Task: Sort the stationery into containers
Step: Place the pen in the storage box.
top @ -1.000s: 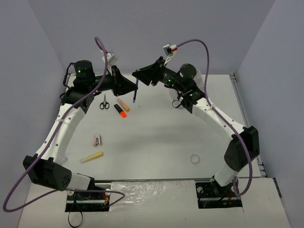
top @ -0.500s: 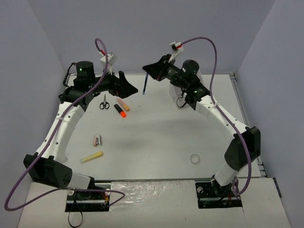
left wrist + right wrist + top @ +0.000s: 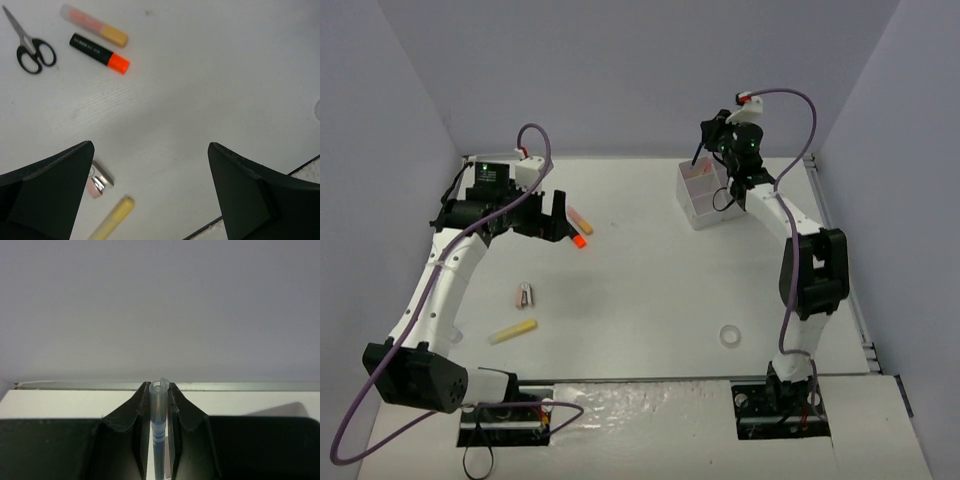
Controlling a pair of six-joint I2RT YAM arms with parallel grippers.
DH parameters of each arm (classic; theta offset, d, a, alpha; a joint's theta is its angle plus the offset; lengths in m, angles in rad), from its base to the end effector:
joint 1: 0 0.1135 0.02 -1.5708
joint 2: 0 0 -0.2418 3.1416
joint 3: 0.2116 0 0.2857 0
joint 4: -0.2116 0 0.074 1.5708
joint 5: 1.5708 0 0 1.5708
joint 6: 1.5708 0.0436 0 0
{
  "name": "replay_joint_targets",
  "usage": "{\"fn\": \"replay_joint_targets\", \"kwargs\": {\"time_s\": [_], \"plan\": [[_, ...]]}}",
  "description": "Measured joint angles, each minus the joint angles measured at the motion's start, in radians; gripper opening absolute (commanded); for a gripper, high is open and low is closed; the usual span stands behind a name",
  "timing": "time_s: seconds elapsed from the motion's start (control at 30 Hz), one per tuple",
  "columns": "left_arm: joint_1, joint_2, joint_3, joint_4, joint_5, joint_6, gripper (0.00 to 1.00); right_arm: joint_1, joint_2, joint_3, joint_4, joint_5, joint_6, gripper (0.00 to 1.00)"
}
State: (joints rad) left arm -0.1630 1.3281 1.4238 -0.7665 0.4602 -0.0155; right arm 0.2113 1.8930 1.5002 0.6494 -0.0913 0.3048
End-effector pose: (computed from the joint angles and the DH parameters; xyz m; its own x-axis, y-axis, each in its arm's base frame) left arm 0.3154 -0.0715 0.3644 -0.6209 0.0880 -0.7790 0.4791 0.8291 -0.2882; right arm 0.4794 0.1069 0.3212 0.1482 0.3374 -0.9296 -0.3559 0.8952 0.2682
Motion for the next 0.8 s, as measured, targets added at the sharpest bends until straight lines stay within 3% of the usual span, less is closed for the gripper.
{"fn": "replay_joint_targets", "kwargs": {"time_s": [0.2, 0.63, 0.7, 0.77, 0.8], "plan": [[0.048, -0.022, -0.112, -0.04, -0.041, 0.013, 0.97, -0.027, 0.169, 0.045, 0.045, 0.005, 0.021, 0.0], [0.075, -0.031, -0.226, -0.026, -0.039, 0.003, 0.97, -0.027, 0.214, 0.091, 0.135, 0.008, -0.019, 0.0], [0.075, -0.031, -0.232, -0.025, -0.039, 0.0, 0.97, -0.027, 0.217, 0.091, 0.144, 0.009, -0.033, 0.05], [0.075, -0.031, -0.232, -0.023, -0.039, -0.004, 0.97, -0.027, 0.224, 0.091, 0.145, 0.003, -0.048, 0.26], [0.075, -0.031, -0.232, -0.023, -0.039, -0.005, 0.97, -0.026, 0.229, 0.091, 0.141, -0.006, -0.057, 0.27]]}}
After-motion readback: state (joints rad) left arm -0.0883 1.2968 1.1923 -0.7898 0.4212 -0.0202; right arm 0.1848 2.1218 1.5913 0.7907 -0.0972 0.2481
